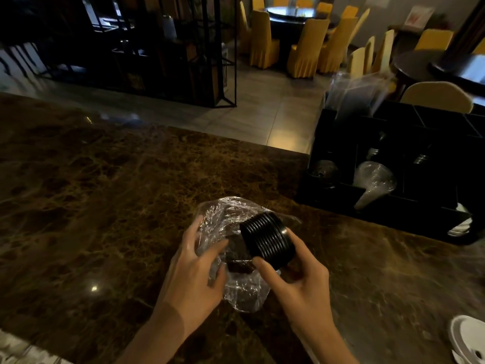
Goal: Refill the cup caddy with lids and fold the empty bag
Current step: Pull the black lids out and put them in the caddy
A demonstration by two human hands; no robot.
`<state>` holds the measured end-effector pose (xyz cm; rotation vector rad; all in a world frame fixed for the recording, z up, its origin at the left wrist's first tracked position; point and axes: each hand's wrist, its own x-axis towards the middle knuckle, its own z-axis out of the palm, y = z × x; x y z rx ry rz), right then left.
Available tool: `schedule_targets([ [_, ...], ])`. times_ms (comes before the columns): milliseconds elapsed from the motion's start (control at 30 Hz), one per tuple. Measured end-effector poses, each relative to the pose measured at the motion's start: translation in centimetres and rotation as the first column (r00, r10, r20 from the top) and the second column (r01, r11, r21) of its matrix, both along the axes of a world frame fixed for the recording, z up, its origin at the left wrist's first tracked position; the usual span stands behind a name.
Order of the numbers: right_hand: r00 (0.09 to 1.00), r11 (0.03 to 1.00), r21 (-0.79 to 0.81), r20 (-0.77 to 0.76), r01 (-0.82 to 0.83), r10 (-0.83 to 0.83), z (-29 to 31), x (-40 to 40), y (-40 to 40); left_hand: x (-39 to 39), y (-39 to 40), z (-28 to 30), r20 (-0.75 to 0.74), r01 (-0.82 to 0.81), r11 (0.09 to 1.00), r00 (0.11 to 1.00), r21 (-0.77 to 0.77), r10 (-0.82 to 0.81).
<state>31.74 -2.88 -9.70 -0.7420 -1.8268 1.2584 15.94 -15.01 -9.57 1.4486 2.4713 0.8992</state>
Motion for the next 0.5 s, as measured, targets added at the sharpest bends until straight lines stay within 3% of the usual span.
schedule_targets([
  [267,0.989,0.991,-0.129,-0.145,-0.046,0.027,3.5,1.0,0.0,0.7,0.9,4.0,-0.078,0.001,0.995,0.997,0.095,0.006],
  [500,0.971,0.998,-0.069,-0.239,-0.013,-0.004,8.2,2.0,1.0,1.6,3.5,10.6,-0.291,0.122,0.960,0.956,0.251,-0.046],
])
